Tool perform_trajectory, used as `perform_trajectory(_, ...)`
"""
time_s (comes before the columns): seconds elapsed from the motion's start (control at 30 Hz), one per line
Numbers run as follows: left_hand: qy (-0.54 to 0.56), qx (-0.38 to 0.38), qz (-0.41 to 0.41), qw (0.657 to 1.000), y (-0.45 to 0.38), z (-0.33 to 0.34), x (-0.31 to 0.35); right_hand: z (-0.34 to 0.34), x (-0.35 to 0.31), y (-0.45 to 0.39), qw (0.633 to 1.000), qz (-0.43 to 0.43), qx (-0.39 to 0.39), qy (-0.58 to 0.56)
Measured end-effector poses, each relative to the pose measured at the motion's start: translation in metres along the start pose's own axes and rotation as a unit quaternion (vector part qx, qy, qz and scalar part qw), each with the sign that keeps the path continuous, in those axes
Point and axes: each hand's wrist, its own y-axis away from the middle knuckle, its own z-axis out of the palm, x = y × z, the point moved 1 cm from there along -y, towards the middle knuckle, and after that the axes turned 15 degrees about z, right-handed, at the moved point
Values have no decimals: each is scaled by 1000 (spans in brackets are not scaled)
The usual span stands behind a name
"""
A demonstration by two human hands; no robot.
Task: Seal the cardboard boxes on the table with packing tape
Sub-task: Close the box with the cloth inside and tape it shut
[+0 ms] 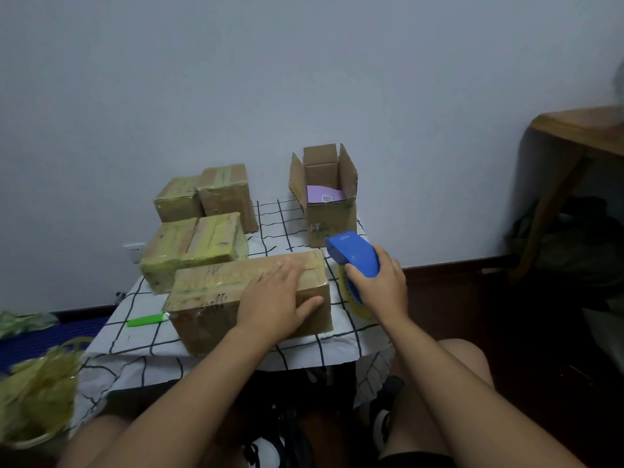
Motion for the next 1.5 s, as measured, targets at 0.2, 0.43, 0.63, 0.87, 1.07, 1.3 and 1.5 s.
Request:
perform_trajectory(0.2, -37, -54, -61, 996, 10, -6, -4, -2, -2, 2, 1000, 14, -6, -14)
perform_trajectory(0.43, -9, -38, -61, 997, 23, -11, -15, -23, -55, 6, 992, 5, 62, -110)
perform_trajectory(0.63, -21, -27, -57, 998, 31, -10, -22, -24, -116, 26, 974, -53, 17, -221)
perform_trajectory(0.87, 3, -34, -139, 990, 61, -13, -65, 13, -128, 59, 979, -115, -68, -155)
perform_trajectory(1.07, 64, 4, -231, 971, 89, -14, -93, 16, -133, 62, 981, -133, -65, -126)
perform_trajectory(1.3, 163, 75, -236, 955, 97, -10, -110, 16, -137, 67, 981, -127, -68, -129)
perform_trajectory(1.5, 128, 159, -262, 943, 101, -4, -95, 12, -139, 59, 979, -119, -51, -157)
